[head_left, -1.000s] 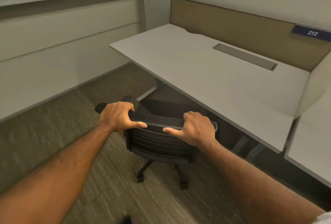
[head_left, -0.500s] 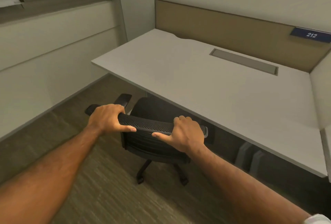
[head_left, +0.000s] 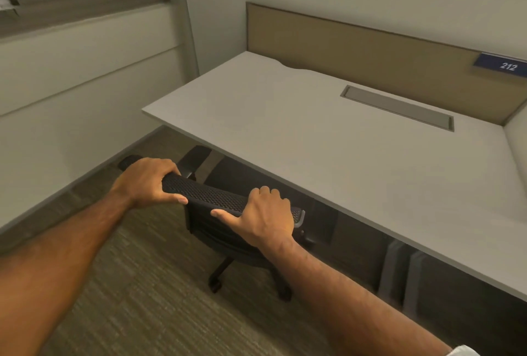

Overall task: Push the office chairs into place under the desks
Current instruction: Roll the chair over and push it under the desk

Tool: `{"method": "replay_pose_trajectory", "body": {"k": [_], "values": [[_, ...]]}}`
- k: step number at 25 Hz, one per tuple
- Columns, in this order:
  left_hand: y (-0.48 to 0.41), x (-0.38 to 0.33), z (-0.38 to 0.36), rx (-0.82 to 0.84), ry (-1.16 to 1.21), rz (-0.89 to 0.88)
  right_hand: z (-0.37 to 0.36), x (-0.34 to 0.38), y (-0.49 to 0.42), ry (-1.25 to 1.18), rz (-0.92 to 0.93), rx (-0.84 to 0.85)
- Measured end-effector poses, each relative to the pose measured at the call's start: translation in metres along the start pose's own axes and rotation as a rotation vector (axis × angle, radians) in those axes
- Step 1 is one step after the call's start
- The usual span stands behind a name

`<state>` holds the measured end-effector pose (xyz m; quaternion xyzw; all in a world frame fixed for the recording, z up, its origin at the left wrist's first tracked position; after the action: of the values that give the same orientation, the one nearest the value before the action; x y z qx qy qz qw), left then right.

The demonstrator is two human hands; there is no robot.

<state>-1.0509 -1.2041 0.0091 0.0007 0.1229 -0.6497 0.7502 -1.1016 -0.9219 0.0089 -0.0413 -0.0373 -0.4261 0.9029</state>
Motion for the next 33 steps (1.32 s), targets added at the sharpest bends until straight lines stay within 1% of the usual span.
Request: {"method": "replay_pose_trajectory", "body": {"k": [6,10,15,18,21,24,27,31,33], "values": [[-0.023,0.019,0.007,0.057,0.004,-0.057,-0.004,0.018,-0.02,-0.012,-0.074,0.016],[-0.033,0.038,0.011,0.044,0.023,-0.097,-0.003,0.036,-0.026,0.001,-0.133,-0.003],[-0.04,0.07,0.017,0.043,0.049,-0.181,-0.008,0.075,-0.031,0.036,-0.223,-0.027],[-0.045,0.074,0.02,0.043,0.029,-0.231,-0.008,0.084,-0.032,0.028,-0.268,-0.037],[-0.048,0.071,0.021,0.075,0.089,-0.268,-0.004,0.082,-0.026,0.019,-0.282,-0.063],[-0.06,0.041,0.031,0.083,0.147,-0.339,0.002,0.064,-0.004,-0.012,-0.271,-0.136],[-0.062,-0.028,0.035,0.037,0.171,-0.507,0.014,0.027,0.04,-0.009,-0.322,-0.181],[-0.037,-0.145,0.016,0.104,0.177,-0.667,0.022,-0.019,0.129,0.078,-0.486,-0.173],[-0.018,-0.201,0.002,0.14,0.142,-0.732,0.02,-0.035,0.178,0.078,-0.591,-0.137]]}}
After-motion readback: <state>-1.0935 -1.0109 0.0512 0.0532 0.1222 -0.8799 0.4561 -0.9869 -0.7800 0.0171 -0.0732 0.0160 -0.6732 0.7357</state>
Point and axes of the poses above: each hand's wrist, its own y-axis away from the middle knuckle, its own z-axis out of the back of the hand, x = y × z, the point moved 4 cm from there along -y, towards the middle knuckle, and after that the axes turned 7 degrees about z, right-handed, at the moved point
